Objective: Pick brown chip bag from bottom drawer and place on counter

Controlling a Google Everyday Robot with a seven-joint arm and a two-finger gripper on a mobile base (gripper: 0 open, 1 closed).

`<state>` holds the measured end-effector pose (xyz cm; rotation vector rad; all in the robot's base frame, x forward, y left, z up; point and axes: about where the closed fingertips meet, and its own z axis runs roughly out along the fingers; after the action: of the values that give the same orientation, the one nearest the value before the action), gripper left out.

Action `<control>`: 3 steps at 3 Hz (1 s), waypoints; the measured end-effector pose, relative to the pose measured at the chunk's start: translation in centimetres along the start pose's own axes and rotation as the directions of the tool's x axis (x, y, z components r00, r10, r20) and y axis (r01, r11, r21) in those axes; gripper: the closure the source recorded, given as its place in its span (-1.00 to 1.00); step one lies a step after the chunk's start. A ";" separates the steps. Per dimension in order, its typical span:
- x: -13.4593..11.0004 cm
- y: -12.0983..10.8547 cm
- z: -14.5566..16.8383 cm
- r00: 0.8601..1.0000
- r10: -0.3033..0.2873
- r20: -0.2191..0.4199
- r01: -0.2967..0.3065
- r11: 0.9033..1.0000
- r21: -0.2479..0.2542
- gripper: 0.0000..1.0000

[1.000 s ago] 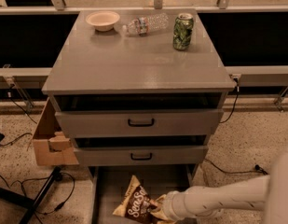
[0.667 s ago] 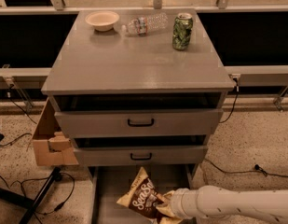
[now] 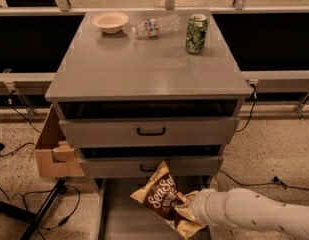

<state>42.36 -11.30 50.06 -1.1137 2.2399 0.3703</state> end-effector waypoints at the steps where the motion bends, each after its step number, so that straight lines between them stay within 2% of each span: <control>1: -0.1 0.0 0.0 1.000 -0.001 0.001 0.001 1.000 -0.002 1.00; 2: -0.9 -0.2 -1.3 1.000 0.012 0.013 -0.012 1.000 -0.013 1.00; 3: -5.7 -1.6 -8.1 0.996 0.060 0.069 -0.060 0.998 -0.006 1.00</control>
Offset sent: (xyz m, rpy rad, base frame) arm 0.0037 -0.0215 0.1105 0.1404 0.0427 -0.0229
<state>43.07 -12.72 59.98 -1.0221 2.2163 0.4320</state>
